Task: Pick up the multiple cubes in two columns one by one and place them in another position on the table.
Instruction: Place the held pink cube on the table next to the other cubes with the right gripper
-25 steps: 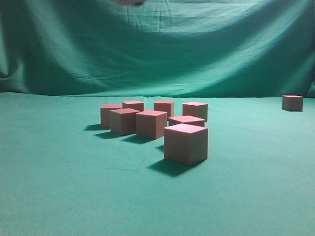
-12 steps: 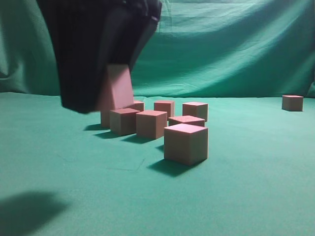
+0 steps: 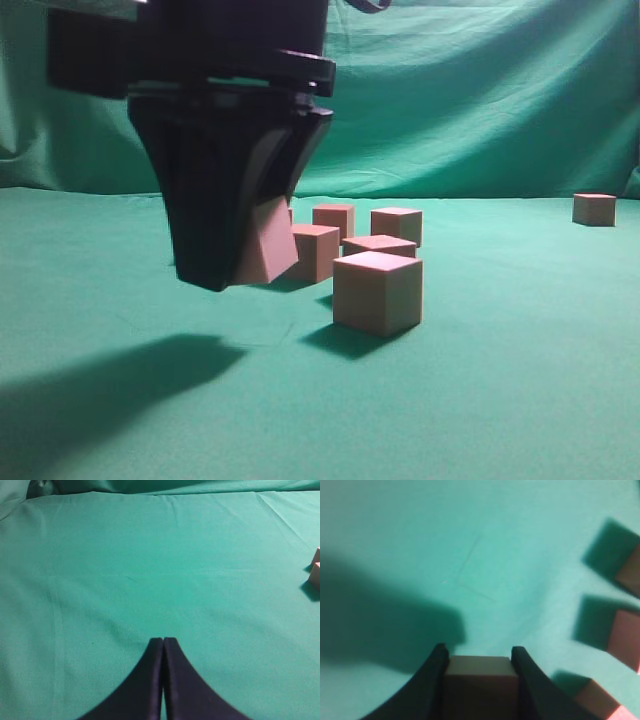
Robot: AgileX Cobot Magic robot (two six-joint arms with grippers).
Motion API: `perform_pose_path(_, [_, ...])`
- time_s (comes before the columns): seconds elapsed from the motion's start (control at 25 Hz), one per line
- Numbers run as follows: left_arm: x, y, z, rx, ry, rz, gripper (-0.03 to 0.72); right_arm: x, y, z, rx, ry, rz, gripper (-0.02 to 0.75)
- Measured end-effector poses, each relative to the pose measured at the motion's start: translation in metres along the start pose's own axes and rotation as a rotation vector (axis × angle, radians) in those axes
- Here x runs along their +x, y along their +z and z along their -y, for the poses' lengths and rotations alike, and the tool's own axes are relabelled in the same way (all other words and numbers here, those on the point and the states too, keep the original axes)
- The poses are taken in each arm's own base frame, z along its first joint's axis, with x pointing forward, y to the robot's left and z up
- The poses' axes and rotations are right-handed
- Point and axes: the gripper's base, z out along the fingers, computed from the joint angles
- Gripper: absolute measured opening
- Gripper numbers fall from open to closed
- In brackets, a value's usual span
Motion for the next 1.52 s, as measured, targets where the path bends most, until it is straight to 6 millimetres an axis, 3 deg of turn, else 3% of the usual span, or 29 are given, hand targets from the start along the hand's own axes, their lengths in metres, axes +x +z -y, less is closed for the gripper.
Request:
perform_pose_path(0.92, [0.0,0.0,0.0,0.0,0.0,0.0,0.0,0.005,0.025,0.003,-0.026,0.019,-0.019,0.246])
perform_pose_path(1.4, [0.0,0.0,0.0,0.0,0.0,0.0,0.0,0.004,0.026,0.003,-0.026,-0.004,-0.015,0.246])
perform_pose_path(1.52, [0.0,0.0,0.0,0.0,0.0,0.0,0.0,0.004,0.026,0.003,-0.024,-0.02,-0.014,0.363])
